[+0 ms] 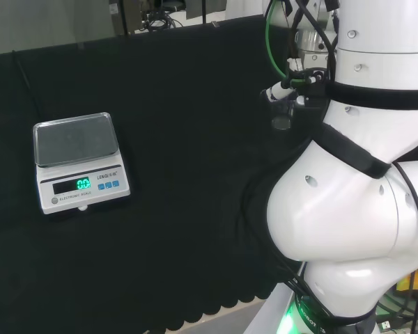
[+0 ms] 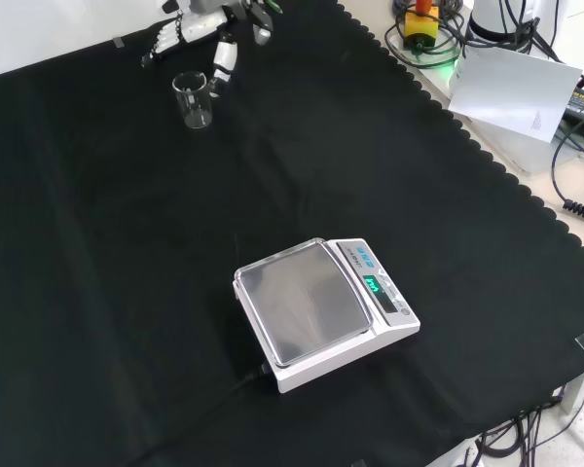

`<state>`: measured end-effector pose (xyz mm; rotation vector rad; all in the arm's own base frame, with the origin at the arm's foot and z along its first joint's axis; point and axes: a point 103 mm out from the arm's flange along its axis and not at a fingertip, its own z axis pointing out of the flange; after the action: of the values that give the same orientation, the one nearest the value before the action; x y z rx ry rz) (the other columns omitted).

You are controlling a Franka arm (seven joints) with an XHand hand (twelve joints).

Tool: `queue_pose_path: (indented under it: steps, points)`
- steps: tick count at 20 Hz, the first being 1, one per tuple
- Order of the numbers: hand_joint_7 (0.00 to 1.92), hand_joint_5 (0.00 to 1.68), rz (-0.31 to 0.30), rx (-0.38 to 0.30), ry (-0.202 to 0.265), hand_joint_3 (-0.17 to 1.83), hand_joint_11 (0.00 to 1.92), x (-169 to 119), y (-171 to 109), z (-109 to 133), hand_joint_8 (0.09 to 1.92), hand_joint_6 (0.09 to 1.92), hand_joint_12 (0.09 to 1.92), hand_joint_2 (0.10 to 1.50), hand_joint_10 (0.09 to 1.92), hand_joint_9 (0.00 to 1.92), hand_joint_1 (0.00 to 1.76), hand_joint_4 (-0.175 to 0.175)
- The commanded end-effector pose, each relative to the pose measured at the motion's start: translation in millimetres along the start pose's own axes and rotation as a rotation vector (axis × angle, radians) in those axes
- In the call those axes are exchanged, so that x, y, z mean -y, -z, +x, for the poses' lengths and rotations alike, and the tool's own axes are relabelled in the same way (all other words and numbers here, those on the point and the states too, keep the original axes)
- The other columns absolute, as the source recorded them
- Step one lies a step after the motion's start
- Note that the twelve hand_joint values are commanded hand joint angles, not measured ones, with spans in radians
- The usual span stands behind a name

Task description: Pick up the beaker.

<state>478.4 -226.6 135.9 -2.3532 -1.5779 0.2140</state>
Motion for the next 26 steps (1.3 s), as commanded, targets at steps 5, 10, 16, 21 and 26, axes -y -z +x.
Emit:
queue_pose_path:
  steps: [5,10,16,21,26]
  points:
    - [0.0,0.0,0.07,-0.018,-0.034,0.18,0.0,-36.5,-16.6,-15.9,0.43,0.09,1.28,0.7,0.74,0.0,0.5,0.005]
    - [0.0,0.0,0.107,-0.018,-0.033,0.18,0.0,-42.2,-30.0,-11.6,0.42,0.09,1.28,0.69,0.74,0.0,0.49,0.006]
    - [0.0,0.03,0.123,-0.004,-0.035,0.17,0.0,-44.9,-42.0,-2.8,0.47,0.09,1.39,0.7,0.82,0.03,0.55,0.015]
    - [0.18,0.33,0.084,0.001,-0.044,0.41,0.42,-44.7,-44.0,-0.9,0.69,0.09,1.39,0.68,0.74,0.51,0.84,0.045]
    - [0.55,0.5,0.03,0.014,-0.056,0.82,1.21,-45.1,-42.3,-2.3,1.02,1.12,0.86,0.62,0.75,1.05,1.14,-0.046]
